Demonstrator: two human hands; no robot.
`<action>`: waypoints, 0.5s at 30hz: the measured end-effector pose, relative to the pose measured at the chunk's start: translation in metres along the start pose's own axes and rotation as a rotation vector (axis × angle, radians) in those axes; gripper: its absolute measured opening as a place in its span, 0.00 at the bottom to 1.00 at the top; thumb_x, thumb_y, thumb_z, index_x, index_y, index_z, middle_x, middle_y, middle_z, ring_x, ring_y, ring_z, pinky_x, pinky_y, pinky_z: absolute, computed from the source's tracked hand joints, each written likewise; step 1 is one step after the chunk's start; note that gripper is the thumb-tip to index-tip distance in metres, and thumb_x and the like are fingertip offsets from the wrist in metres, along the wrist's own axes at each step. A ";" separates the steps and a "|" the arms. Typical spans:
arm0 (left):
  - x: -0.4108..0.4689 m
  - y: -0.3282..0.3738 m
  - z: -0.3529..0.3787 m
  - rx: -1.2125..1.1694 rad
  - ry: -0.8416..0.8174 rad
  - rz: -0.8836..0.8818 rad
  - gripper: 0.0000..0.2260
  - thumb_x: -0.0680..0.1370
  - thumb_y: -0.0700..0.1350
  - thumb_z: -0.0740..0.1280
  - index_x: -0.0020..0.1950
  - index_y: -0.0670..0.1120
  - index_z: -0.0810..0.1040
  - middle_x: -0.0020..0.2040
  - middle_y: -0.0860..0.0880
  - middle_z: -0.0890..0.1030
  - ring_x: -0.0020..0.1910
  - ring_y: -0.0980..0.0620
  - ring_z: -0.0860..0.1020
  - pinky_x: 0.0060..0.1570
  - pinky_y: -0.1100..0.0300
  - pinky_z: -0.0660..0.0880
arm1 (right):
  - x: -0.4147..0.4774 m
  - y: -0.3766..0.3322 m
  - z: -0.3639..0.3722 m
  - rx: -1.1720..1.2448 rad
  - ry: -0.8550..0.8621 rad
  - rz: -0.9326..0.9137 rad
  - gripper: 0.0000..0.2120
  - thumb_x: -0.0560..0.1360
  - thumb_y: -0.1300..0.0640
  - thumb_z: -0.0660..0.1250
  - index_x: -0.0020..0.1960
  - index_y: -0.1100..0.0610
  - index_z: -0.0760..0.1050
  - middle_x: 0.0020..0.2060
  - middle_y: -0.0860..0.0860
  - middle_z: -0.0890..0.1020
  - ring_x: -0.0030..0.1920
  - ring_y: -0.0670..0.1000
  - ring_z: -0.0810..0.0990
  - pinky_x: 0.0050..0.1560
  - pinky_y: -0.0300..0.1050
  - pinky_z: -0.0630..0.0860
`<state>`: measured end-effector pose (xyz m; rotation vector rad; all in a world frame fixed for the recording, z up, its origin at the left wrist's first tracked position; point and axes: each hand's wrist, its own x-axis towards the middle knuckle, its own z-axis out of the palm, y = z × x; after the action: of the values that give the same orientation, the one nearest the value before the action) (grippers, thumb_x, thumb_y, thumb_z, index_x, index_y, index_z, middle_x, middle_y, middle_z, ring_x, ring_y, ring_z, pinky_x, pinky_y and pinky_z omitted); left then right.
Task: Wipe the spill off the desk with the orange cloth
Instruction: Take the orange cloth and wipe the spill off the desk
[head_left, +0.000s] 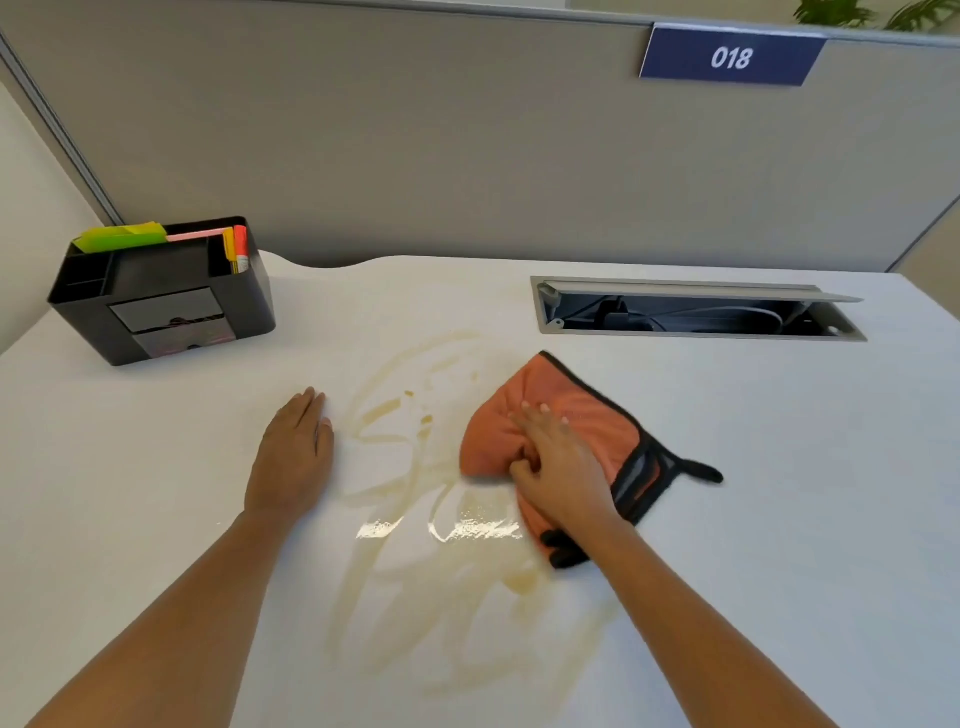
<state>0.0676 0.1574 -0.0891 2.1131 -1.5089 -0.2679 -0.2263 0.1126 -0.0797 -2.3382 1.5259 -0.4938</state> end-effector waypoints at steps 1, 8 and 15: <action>-0.002 0.002 -0.001 0.015 0.001 0.011 0.19 0.80 0.41 0.54 0.71 0.39 0.66 0.74 0.43 0.65 0.74 0.46 0.61 0.75 0.53 0.54 | -0.016 0.003 -0.001 0.005 -0.007 -0.016 0.29 0.71 0.56 0.60 0.72 0.50 0.65 0.72 0.49 0.67 0.74 0.50 0.60 0.74 0.46 0.54; -0.041 -0.003 -0.012 0.115 0.042 0.063 0.17 0.79 0.38 0.57 0.68 0.36 0.69 0.70 0.39 0.70 0.70 0.42 0.67 0.73 0.51 0.60 | -0.018 0.051 -0.036 -0.067 0.205 0.332 0.24 0.74 0.59 0.61 0.70 0.58 0.67 0.71 0.56 0.69 0.73 0.56 0.62 0.73 0.54 0.60; -0.063 0.004 -0.015 0.059 0.047 0.042 0.17 0.80 0.40 0.56 0.68 0.38 0.69 0.70 0.41 0.71 0.70 0.44 0.67 0.71 0.51 0.62 | -0.049 0.005 -0.011 0.007 0.074 0.108 0.27 0.72 0.57 0.62 0.71 0.52 0.66 0.72 0.50 0.67 0.74 0.51 0.60 0.74 0.48 0.54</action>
<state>0.0487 0.2196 -0.0834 2.1155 -1.5493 -0.1591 -0.2536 0.1553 -0.0776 -2.2412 1.6705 -0.5629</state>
